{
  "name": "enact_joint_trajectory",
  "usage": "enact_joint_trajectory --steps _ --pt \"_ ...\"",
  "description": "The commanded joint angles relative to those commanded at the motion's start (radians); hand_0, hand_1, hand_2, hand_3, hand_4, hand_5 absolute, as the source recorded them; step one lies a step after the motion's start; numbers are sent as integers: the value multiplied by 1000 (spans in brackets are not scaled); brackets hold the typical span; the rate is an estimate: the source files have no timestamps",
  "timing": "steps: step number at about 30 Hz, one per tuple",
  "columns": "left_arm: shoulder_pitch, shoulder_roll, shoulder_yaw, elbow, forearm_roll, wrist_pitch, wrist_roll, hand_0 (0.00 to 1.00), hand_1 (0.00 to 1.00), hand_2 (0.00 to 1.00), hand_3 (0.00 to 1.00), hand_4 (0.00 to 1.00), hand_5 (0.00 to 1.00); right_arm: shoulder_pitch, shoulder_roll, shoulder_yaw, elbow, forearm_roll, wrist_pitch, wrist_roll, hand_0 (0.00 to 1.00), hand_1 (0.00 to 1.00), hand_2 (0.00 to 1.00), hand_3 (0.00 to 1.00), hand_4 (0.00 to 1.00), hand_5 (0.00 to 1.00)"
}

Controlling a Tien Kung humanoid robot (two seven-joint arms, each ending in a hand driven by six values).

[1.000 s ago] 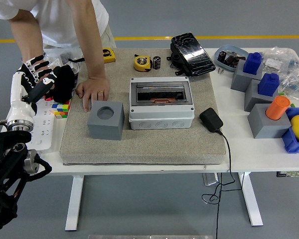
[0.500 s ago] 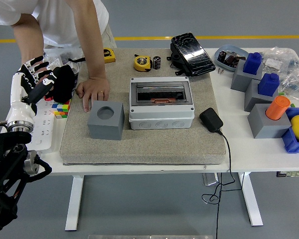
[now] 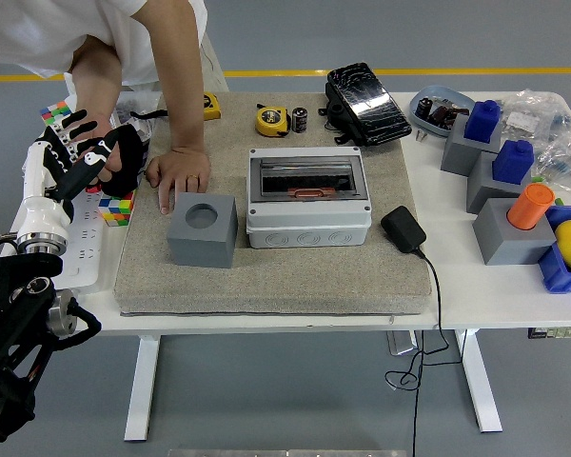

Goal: Fetch the battery,place it into the box,close the lid of the box

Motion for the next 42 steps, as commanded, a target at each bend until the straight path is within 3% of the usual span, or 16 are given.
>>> enact_joint_trajectory --steps 35,42 --pt "-2 1 -7 -28 10 -6 11 758 588 704 712 939 294 15 -2 -1 1 0 -1 0 676 722 716 689 998 695" --pt "-29 28 15 -21 12 -6 15 759 587 703 711 938 292 50 -10 -50 3 16 2 -2 678 722 716 689 998 696"
